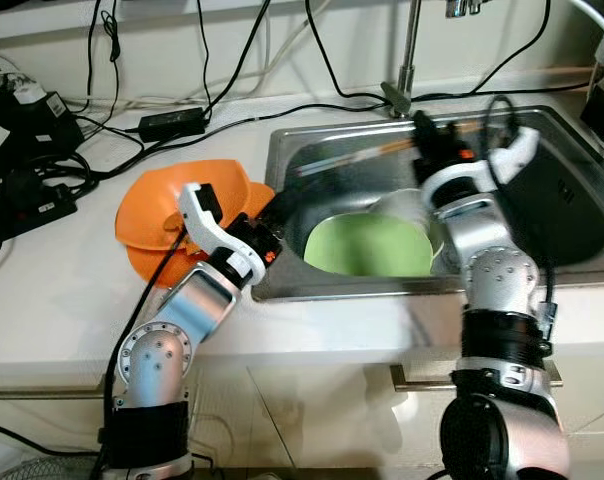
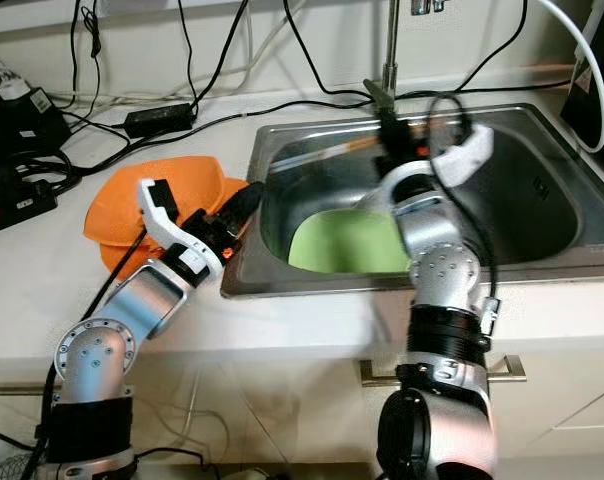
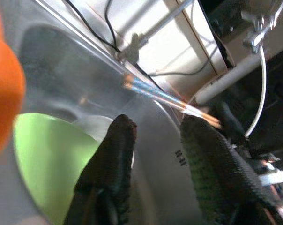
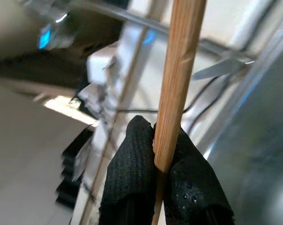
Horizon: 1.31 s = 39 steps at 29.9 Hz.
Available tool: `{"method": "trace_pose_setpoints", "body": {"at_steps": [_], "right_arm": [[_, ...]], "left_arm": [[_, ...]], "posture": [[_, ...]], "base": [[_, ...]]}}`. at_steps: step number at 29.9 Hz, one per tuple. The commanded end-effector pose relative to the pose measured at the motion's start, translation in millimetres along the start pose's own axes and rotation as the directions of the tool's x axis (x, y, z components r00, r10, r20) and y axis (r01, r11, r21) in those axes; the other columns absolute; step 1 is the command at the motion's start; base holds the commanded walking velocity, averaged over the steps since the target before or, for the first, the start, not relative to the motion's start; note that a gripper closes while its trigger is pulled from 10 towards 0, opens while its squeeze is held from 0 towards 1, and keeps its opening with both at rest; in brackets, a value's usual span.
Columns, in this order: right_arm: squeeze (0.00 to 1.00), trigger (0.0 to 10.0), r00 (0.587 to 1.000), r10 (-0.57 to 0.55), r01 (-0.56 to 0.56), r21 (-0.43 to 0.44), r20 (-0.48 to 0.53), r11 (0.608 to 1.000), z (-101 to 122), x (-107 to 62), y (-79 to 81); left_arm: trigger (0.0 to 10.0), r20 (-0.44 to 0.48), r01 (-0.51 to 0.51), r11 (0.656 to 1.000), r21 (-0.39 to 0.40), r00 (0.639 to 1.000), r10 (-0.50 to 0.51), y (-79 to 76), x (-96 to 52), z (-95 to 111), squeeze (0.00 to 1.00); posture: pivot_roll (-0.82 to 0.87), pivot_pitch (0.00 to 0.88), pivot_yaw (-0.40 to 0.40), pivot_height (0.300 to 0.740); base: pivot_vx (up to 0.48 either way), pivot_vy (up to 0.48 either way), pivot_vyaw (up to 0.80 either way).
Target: Kitchen organization
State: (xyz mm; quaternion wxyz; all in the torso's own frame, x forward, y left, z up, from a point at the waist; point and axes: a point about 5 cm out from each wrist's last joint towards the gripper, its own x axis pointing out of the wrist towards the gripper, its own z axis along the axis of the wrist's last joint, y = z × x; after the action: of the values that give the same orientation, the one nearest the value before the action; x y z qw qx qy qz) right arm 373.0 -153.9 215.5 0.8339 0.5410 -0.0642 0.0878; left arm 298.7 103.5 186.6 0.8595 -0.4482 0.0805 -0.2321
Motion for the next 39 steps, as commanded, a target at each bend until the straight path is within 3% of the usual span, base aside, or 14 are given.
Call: {"method": "trace_pose_setpoints", "body": {"at_steps": [1, 3, 5, 6, 9, 12, 18, 22, 32, 35, 36, 37, 38, 39], "right_arm": [[0.00, 0.0, 1.000, -0.022, 0.022, 0.019, 0.020, 1.000, 1.7, 5.7, 2.1], [0.00, 0.0, 0.999, -0.034, 0.034, 0.006, 0.037, 0.999, 4.7, 6.6, 0.6], [0.00, 0.0, 0.993, -0.088, 0.101, -0.166, 0.083, 0.981, 16.6, 8.8, -9.0], [0.00, 0.0, 0.993, -0.088, 0.101, -0.166, 0.083, 0.981, 16.6, 8.8, -9.0], [0.00, 0.0, 0.979, -0.184, 0.206, -0.450, 0.093, 0.869, 23.3, 4.8, -32.5], [0.00, 0.0, 0.967, -0.237, 0.248, -0.521, 0.089, 0.817, 23.3, 1.9, -45.4], [0.00, 0.0, 0.963, -0.250, 0.260, -0.579, 0.099, 0.773, 20.7, 1.9, -50.3], [0.00, 0.0, 0.969, -0.224, 0.231, -0.697, 0.104, 0.678, 15.8, 1.8, -51.3], [0.00, 0.0, 0.976, -0.219, 0.171, -0.685, 0.017, 0.708, -1.5, 5.5, -52.7], [0.00, 0.0, 0.977, -0.206, 0.090, -0.758, -0.059, 0.646, -13.3, 5.5, -52.5], [0.00, 1.3, 0.976, -0.203, 0.055, -0.801, -0.084, 0.596, -17.7, 5.0, -52.7], [0.00, 6.4, 0.975, -0.198, 0.025, -0.829, -0.104, 0.559, -21.2, 4.4, -53.0], [1.00, 10.0, 0.973, -0.195, 0.003, -0.842, -0.121, 0.540, -23.5, 3.6, -54.0], [1.00, 10.0, 0.971, -0.194, -0.011, -0.841, -0.137, 0.541, -25.5, 2.8, -55.3]], "left_arm": [[10.0, 0.025, -0.005, 0.999, 0.036, 1.000, 0.004, -1.9, -1.9, 7.6, 1.00], [10.0, 0.033, -0.014, 0.998, 0.065, 0.999, 0.012, -1.4, -3.0, 9.8, 1.00], [10.0, 0.054, -0.025, 0.978, 0.209, 0.998, 0.014, -6.5, -5.4, 17.7, 1.00], [10.0, 0.054, -0.025, 0.978, 0.209, 0.998, 0.014, -6.5, -5.4, 17.7, 1.00], [10.0, 0.089, -0.033, 0.941, 0.337, 0.996, 0.003, -15.5, -6.4, 25.1, 1.00], [10.0, 0.099, -0.042, 0.918, 0.394, 0.995, 0.003, -17.4, -6.6, 25.8, 1.00], [10.0, 0.116, -0.048, 0.901, 0.431, 0.993, -0.003, -18.8, -6.8, 27.4, 1.00], [10.0, 0.155, -0.071, 0.870, 0.487, 0.988, -0.006, -21.7, -6.0, 33.6, 1.00], [10.0, 0.264, -0.182, 0.819, 0.545, 0.964, 0.039, -22.0, -10.7, 46.6, 1.00], [10.0, 0.280, -0.217, 0.775, 0.593, 0.959, 0.054, -22.8, -11.9, 51.4, 1.00], [10.0, 0.287, -0.234, 0.750, 0.618, 0.956, 0.061, -23.8, -12.5, 54.5, 1.00], [10.0, 0.301, -0.245, 0.740, 0.627, 0.952, 0.060, -26.0, -13.6, 58.5, 1.00], [10.0, 0.317, -0.269, 0.717, 0.643, 0.946, 0.070, -27.7, -16.0, 63.7, 1.00], [10.0, 0.333, -0.291, 0.698, 0.654, 0.940, 0.079, -28.7, -18.5, 68.0, 1.00]], "posture": [[-0.06, 0.000, 0.149, 0.740], [-0.06, 0.000, 0.152, 0.740], [-0.05, 0.000, 0.146, 0.740], [-0.05, 0.000, 0.146, 0.740], [-0.04, 0.000, 0.140, 0.740], [-0.04, 0.000, 0.139, 0.740], [-0.04, 0.000, 0.143, 0.740], [-0.02, 0.000, 0.131, 0.740], [-0.01, 0.000, 0.128, 0.740], [0.00, 0.000, 0.133, 0.740], [0.00, 0.000, 0.135, 0.740], [0.00, 0.000, 0.138, 0.740], [0.01, 0.000, 0.139, 0.740], [0.01, 0.000, 0.139, 0.740]], "base": [[0.000, 0.000, 0.00], [0.000, 0.000, 0.00], [0.000, 0.000, 0.00], [0.000, 0.000, 0.00], [0.000, 0.000, 0.00], [0.000, 0.000, 0.00], [0.000, 0.000, 0.00], [0.000, 0.000, 0.00], [0.000, 0.000, 0.00], [0.000, 0.000, 0.00], [0.000, 0.000, 0.00], [0.000, 0.000, 0.00], [0.000, 0.000, 0.00], [0.000, 0.000, 0.00]]}}
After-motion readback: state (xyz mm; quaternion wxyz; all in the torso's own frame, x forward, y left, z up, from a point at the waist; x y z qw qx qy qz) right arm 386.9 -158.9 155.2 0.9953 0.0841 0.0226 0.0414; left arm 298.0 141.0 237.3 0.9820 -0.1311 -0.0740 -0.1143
